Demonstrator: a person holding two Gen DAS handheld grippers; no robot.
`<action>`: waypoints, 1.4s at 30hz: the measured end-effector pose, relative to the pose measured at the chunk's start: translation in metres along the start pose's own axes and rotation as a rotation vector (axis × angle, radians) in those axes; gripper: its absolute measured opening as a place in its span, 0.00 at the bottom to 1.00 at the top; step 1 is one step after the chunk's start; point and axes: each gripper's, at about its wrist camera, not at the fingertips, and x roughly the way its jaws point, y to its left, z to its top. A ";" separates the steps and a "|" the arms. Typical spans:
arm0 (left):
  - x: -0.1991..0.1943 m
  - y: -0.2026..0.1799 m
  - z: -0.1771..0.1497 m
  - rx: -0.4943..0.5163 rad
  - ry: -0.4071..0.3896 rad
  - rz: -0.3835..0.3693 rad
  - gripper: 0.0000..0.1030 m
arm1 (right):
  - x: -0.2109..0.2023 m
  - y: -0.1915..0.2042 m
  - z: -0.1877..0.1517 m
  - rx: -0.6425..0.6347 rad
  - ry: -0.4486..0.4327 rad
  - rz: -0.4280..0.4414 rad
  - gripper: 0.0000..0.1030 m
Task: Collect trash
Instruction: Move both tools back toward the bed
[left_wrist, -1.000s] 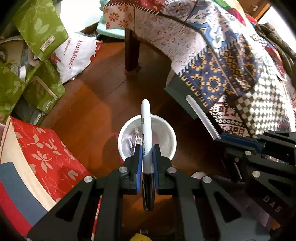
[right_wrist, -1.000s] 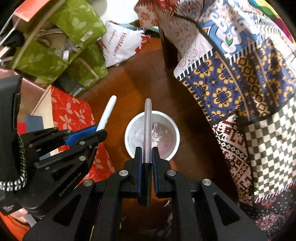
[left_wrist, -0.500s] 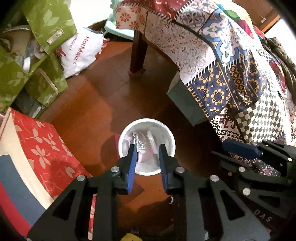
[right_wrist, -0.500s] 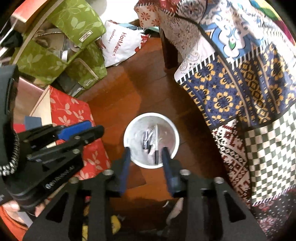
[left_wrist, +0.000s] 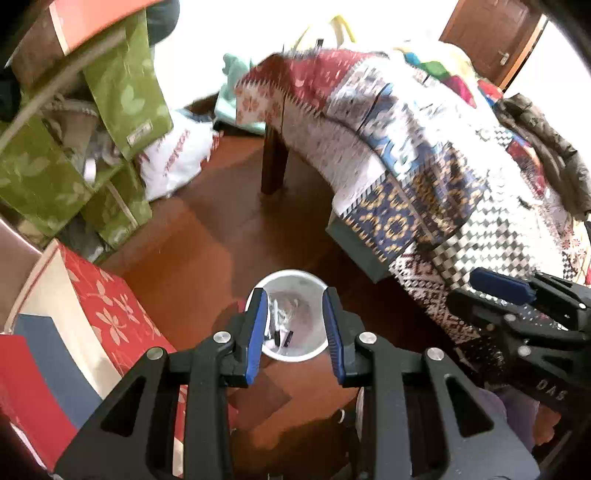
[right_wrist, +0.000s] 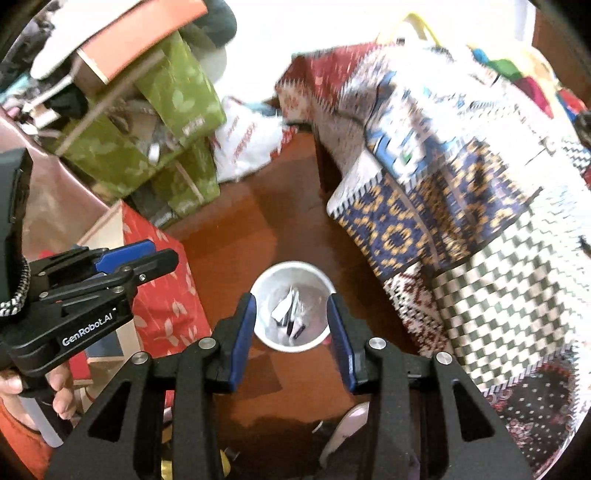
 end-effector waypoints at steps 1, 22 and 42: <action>-0.008 -0.004 0.001 0.005 -0.017 0.000 0.29 | -0.008 -0.001 0.000 0.000 -0.019 -0.005 0.35; -0.139 -0.167 0.028 0.170 -0.353 -0.135 0.29 | -0.200 -0.096 -0.042 0.123 -0.424 -0.154 0.35; -0.077 -0.358 0.069 0.372 -0.273 -0.294 0.34 | -0.250 -0.260 -0.092 0.350 -0.463 -0.355 0.35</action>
